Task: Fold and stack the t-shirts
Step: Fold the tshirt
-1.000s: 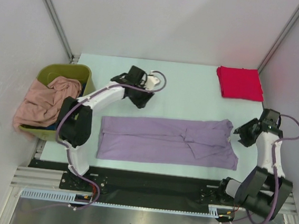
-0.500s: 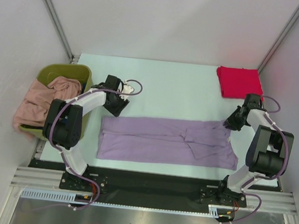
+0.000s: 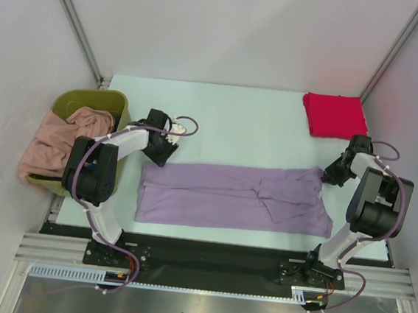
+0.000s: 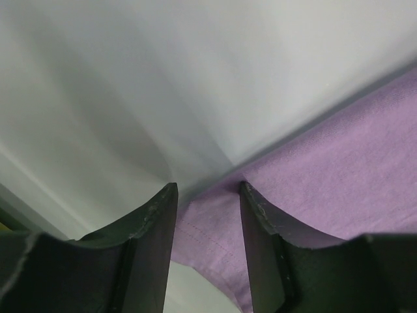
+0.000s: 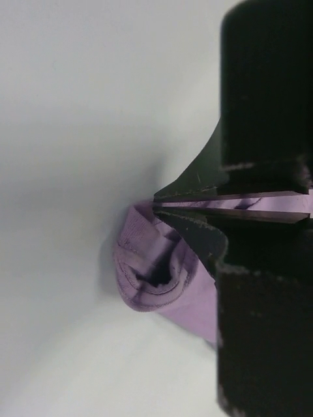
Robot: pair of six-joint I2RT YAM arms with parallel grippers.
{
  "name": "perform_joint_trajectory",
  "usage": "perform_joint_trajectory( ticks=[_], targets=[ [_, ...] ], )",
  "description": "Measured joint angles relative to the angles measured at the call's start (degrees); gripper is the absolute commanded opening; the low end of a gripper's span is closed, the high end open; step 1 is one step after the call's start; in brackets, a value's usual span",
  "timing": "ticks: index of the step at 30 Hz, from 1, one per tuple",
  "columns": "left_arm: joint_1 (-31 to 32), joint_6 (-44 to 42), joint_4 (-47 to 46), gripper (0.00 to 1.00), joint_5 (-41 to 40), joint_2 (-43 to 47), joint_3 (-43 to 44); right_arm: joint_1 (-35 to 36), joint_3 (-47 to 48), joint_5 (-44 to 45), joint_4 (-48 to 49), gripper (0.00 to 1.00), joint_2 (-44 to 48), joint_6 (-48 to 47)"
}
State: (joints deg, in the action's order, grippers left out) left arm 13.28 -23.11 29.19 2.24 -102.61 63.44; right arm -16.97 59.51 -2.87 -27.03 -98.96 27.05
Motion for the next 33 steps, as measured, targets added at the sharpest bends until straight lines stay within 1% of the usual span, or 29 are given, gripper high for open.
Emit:
perform_joint_trajectory(
  ticks=[1,2,5,9,11,14,17,20,22,23,25,26,27,28,29,30,31,32,33],
  targets=[
    [-0.2,0.0,0.3,0.47,0.4,-0.1,0.2,0.0,0.0,0.0,0.0,0.16,-0.1,0.2],
    [-0.3,0.0,0.5,0.48,0.7,-0.2,0.3,0.0,0.0,0.0,0.0,0.26,-0.1,0.2],
    [-1.5,-0.5,0.7,0.5,3.0,-0.1,0.4,0.0,-0.2,-0.1,0.2,0.45,1.5,-0.2],
    [-4.4,-1.2,1.4,0.54,6.8,0.9,0.6,0.0,-0.2,-0.7,1.0,0.54,7.1,-1.8],
    [-6.4,-1.5,1.5,0.56,8.6,2.7,0.6,0.3,0.0,-1.5,1.7,0.57,9.6,-2.9],
    [-8.5,-2.7,1.4,0.57,10.0,6.0,0.6,1.3,1.0,-2.2,2.3,0.57,10.2,-4.5],
    [-8.8,-4.0,0.9,0.57,9.9,6.8,0.5,2.4,1.2,-2.6,2.3,0.55,8.8,-5.2],
    [-8.7,-5.5,0.0,0.57,9.0,5.5,-0.7,3.1,1.2,-3.0,2.1,0.52,6.3,-5.6],
    [-8.6,-6.1,0.0,0.59,8.4,3.6,-1.4,3.4,1.1,-3.0,2.1,0.5,5.1,-5.8],
    [-8.6,-6.5,0.0,0.59,8.4,2.4,-1.7,3.4,1.0,-3.1,2.1,0.46,4.5,-5.9],
    [-8.6,-6.9,-0.2,0.52,8.8,1.2,-1.8,3.5,1.0,-3.1,2.1,0.38,3.6,-6.1],
    [-8.7,-7.2,-0.6,0.45,8.9,1.3,-1.9,3.5,1.0,-2.8,2.1,0.29,3.1,-6.1],
    [-8.6,-7.3,-0.6,0.28,9.2,1.3,-2.2,3.5,1.0,-2.4,2.1,0.24,2.8,-6.1],
    [-8.5,-7.1,-0.7,0.21,9.8,1.5,-2.5,3.6,1.0,-2.0,2.2,0.2,2.5,-6.2],
    [-8.4,-7.3,-0.5,0.17,10.6,1.6,-2.8,3.6,1.0,-1.8,2.3,0.14,2.3,-6.2],
    [-8.2,-7.4,-0.4,0.08,10.8,1.8,-3.0,3.6,1.0,-1.4,2.5,0.1,1.9,-6.1],
    [-8.1,-7.4,-0.3,0.03,11.1,1.9,-3.1,3.6,1.0,-1.4,2.7,0.06,1.6,-6.2],
    [-8.0,-7.8,-0.1,0.01,11.5,1.9,-3.1,3.6,1.0,-1.4,2.9,0.0,1.2,-6.2],
    [-8.0,-7.9,0.0,0.0,11.7,1.9,-3.1,3.6,1.0,-1.2,3.1,0.0,0.8,-6.2]
  ],
)
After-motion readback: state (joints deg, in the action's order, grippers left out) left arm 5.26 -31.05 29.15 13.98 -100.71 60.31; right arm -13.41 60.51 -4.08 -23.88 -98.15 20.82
